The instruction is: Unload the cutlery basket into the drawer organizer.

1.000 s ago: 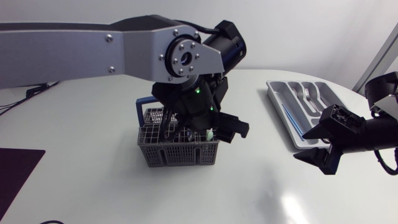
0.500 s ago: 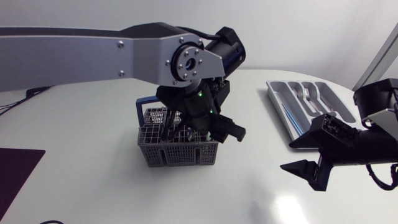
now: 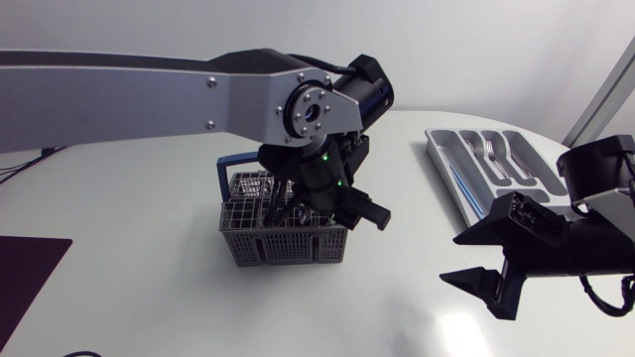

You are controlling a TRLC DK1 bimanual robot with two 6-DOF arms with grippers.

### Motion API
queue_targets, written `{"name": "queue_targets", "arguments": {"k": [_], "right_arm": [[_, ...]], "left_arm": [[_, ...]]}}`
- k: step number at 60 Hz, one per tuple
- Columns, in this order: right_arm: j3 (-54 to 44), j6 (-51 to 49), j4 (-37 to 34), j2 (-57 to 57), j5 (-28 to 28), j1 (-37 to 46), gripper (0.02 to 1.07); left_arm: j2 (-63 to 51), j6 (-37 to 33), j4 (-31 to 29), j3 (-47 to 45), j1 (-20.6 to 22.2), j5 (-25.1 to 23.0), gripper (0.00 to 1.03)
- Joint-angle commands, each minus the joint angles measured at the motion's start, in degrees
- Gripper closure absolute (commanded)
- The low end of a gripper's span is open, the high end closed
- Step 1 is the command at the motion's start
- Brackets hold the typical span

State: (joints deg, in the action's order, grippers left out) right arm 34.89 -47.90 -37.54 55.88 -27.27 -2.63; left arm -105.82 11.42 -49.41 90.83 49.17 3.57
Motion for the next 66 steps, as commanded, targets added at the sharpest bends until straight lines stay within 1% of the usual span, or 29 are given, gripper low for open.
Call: {"name": "queue_targets", "arguments": {"k": [1, 4, 15, 27, 32, 49, 51, 54, 62, 66], "right_arm": [[-1.8, 1.6, -0.5, -0.7, -0.4, -1.0, 0.17], [-1.9, 1.9, -0.5, -0.9, -0.4, -1.3, 0.17], [-2.5, 2.8, -0.4, -1.7, -0.4, -2.6, 0.17], [-2.8, 3.4, -0.2, -1.9, -0.3, -3.4, 0.17], [-2.9, 3.8, -0.2, -2.0, -0.3, -4.0, 0.17], [-3.3, 5.1, 0.8, -1.9, 0.1, -5.5, 0.17], [-3.3, 5.2, 0.9, -1.9, 0.1, -5.5, 0.17], [-3.4, 5.3, 1.0, -1.8, 0.1, -5.7, 0.17], [-3.6, 5.3, 1.0, -1.9, 0.3, -5.9, 0.17], [-3.6, 5.3, 1.0, -1.9, 0.3, -5.9, 0.17]], "left_arm": [[-1.4, -1.7, 0.5, -0.1, -0.6, 1.1, 0.74], [-1.4, -1.9, 0.8, -0.4, -0.7, 1.7, 0.76], [-1.4, -2.4, 1.4, -1.2, -1.1, 2.7, 0.76], [-1.5, -2.7, 1.7, -2.3, -1.1, 2.8, 0.76], [-1.5, -2.8, 1.7, -2.7, -1.0, 2.8, 0.80], [-1.5, -2.7, 2.2, -3.6, -0.6, 2.7, 0.81], [-1.4, -2.7, 2.6, -3.8, -0.6, 2.7, 0.85], [-1.4, -2.7, 3.2, -4.1, -0.6, 2.7, 0.87], [-1.4, -2.7, 3.3, -4.3, -0.6, 2.7, 0.88], [-1.4, -2.7, 3.3, -4.4, -0.7, 2.7, 0.91]]}}
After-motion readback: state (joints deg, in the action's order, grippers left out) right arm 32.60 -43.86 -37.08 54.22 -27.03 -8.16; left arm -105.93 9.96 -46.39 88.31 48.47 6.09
